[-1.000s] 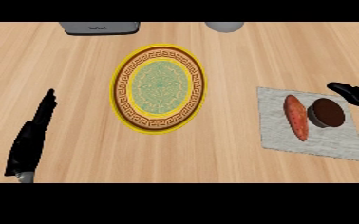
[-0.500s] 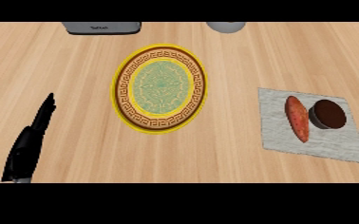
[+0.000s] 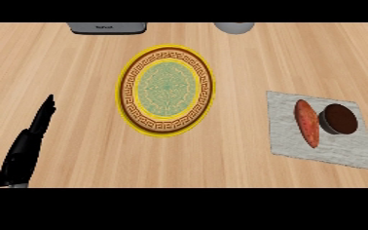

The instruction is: Pick the cupcake from the placemat and place it in the plate

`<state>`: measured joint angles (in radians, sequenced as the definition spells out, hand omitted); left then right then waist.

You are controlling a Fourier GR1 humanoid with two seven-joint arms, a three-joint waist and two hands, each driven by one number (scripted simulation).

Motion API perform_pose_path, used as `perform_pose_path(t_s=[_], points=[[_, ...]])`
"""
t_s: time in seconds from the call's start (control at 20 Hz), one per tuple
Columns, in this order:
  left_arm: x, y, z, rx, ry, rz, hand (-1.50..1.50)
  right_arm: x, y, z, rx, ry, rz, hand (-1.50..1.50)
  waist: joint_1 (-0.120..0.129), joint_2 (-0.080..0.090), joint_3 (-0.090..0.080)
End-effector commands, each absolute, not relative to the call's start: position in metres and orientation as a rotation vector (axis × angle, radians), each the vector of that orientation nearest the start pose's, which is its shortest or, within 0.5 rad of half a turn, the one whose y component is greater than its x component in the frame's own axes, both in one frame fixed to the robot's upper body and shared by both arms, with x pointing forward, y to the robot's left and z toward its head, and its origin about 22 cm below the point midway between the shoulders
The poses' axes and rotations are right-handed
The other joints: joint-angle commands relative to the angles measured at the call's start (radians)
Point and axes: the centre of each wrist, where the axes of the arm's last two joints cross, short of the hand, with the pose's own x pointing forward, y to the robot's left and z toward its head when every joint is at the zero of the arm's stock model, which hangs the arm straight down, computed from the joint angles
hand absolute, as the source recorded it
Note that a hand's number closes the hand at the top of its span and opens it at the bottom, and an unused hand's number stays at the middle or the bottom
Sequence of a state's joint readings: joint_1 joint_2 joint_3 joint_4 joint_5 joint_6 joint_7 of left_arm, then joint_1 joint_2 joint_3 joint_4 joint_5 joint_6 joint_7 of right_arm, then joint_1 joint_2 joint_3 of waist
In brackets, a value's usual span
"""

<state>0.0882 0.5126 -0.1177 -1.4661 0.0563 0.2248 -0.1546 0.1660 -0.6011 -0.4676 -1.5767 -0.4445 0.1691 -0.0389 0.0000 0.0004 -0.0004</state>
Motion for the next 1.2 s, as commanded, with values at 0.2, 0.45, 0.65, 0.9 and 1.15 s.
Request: perform_pose_path(t_s=[0.2,0.45,0.65,0.9,1.15], points=[[0.206,0.331,-0.011,0.464,-1.516,-0.298,0.0,0.196,-0.482,0.113,-0.441,-1.379,0.159,-1.5,0.01,0.001,0.001],[0.223,0.338,0.002,0.463,-1.519,-0.304,0.0,0.229,-0.5,0.134,-0.422,-1.275,0.268,-1.5,0.022,0.004,0.002],[0.225,0.337,0.009,0.475,-1.542,-0.31,0.0,0.242,-0.476,0.109,-0.384,-1.187,0.378,-1.5,0.014,0.002,0.001],[0.228,0.337,-0.007,0.459,-1.515,-0.307,0.0,0.254,-0.473,0.09,-0.388,-1.083,0.539,-1.5,0.012,0.003,0.001],[0.224,0.349,0.004,0.45,-1.532,-0.31,0.0,0.282,-0.486,0.091,-0.366,-1.07,0.563,-1.5,0.016,0.003,0.001]])
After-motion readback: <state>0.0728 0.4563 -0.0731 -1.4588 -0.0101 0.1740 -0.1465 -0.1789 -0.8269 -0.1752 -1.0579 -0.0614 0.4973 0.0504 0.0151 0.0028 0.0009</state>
